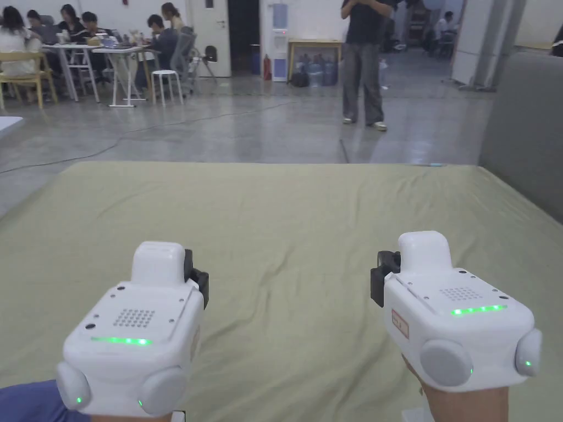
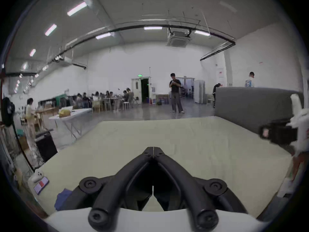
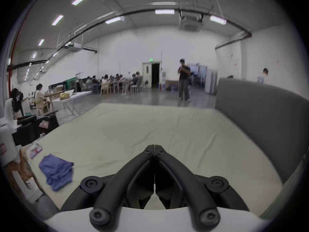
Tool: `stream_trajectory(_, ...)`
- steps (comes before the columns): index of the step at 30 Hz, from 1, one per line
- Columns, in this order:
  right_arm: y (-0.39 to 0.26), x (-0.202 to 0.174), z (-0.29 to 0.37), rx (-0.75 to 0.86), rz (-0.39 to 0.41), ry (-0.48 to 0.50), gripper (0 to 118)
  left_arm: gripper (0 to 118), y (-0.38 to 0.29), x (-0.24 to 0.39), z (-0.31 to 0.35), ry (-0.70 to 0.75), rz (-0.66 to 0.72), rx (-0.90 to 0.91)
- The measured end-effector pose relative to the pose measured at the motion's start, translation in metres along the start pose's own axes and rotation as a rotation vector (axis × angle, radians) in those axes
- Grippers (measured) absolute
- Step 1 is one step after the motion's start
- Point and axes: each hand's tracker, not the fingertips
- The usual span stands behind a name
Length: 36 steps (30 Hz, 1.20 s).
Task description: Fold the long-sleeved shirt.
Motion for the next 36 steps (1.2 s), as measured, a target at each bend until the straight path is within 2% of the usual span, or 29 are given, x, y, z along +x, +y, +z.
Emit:
stream_trajectory(2,-0.009,0.008,0.011,0.029,0.041,-0.044,2,0,-0.013,0.017,0.005,-0.029,0.039,-0.007)
stream_trajectory(4,-0.020,0.012,0.022,0.047,0.020,-0.097,2,0,-0.029,0.025,0.007,-0.067,0.086,0.005)
stream_trajectory(6,-0.037,0.014,0.031,0.078,0.001,-0.103,2,0,-0.045,0.031,0.010,-0.086,0.083,0.028)
stream_trajectory(9,-0.060,0.009,0.044,0.157,0.046,-0.183,2,0,-0.062,0.033,0.012,-0.053,0.005,0.025)
stream_trajectory(13,-0.077,0.010,0.042,0.104,0.029,-0.163,2,0,-0.073,0.025,0.017,-0.073,0.074,0.014)
stream_trajectory(17,-0.086,0.010,0.038,0.082,0.031,-0.160,2,0,-0.078,0.020,0.014,-0.044,0.038,-0.006)
stream_trajectory(36,-0.089,0.010,0.031,0.076,0.011,-0.140,2,0,-0.083,0.031,0.014,-0.072,0.042,-0.013)
